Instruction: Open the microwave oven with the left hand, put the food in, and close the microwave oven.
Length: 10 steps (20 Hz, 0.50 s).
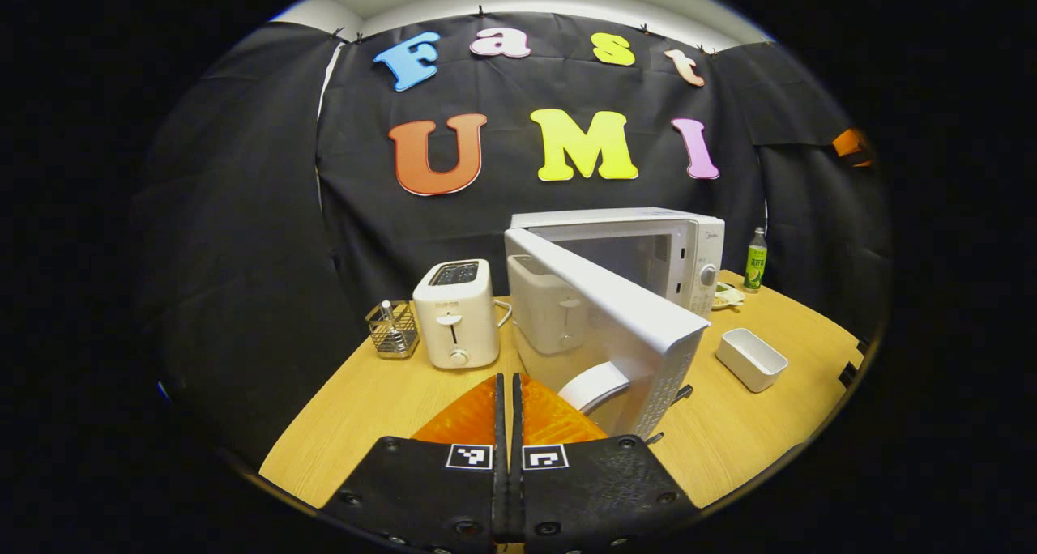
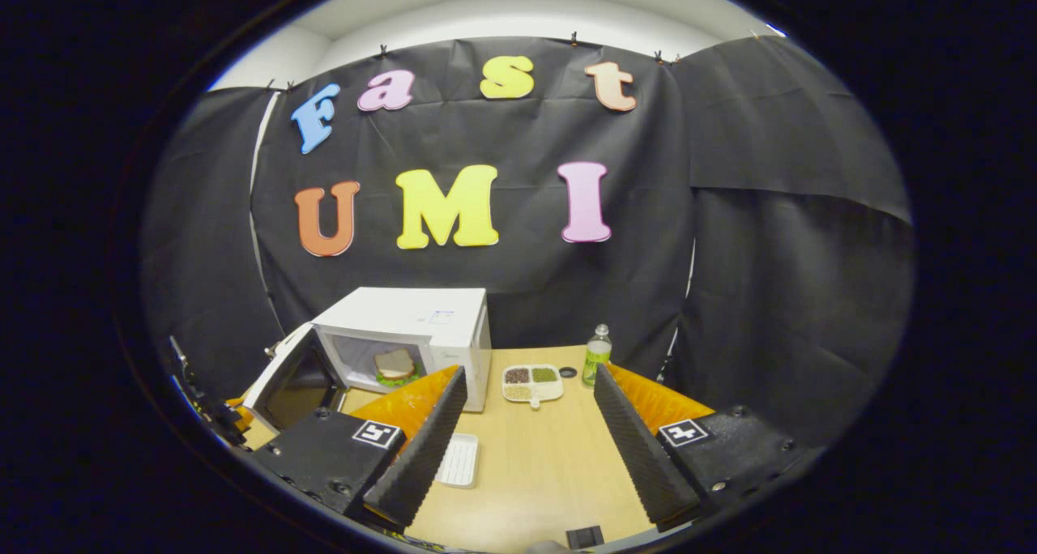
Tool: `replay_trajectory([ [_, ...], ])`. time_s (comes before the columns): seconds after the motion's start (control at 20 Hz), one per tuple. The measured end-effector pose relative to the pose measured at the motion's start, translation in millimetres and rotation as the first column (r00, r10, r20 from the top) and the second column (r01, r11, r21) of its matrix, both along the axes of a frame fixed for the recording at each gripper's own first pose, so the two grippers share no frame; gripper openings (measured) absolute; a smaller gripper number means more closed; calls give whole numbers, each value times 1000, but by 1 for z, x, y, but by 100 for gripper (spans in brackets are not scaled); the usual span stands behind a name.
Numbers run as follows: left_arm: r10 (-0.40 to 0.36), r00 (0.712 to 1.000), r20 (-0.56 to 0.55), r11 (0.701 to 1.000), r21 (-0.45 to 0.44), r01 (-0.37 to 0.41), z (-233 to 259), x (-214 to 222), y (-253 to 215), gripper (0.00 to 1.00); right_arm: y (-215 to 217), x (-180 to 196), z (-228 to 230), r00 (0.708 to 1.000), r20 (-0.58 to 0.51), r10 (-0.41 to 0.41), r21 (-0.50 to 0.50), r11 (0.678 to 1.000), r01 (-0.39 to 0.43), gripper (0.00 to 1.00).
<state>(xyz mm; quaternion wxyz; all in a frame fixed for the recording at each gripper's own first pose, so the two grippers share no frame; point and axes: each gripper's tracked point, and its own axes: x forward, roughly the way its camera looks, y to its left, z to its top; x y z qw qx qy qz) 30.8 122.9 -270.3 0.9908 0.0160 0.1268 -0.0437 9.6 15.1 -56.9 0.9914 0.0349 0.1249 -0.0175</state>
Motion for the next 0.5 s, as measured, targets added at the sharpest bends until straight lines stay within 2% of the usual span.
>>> replay_trajectory([
  [0.1,-26,1000,-3,1000,-9,26,2,2,-23,0,-6,1,3,1000,5,3,13,1000,-3,100],
  [0.15,-39,999,1,999,-8,39,3,4,-34,0,-7,3,3,1000,5,7,20,1000,-7,92],
  [0.3,-91,996,8,996,1,91,8,12,-73,0,-15,5,3,1000,5,9,20,1000,-9,92],
  [0.35,-108,994,9,994,-3,108,8,15,-85,0,-17,6,2,1000,3,13,23,1000,-13,100],
  [0.4,-124,992,6,992,-2,124,8,18,-98,0,-20,5,3,1000,6,13,24,1000,-13,92],
  [0.45,-140,990,5,990,2,140,7,23,-110,0,-23,7,5,1000,6,10,23,1000,-10,100],
  [0.5,-157,988,11,988,8,157,10,27,-123,0,-27,7,7,1000,9,9,23,1000,-9,92],
])
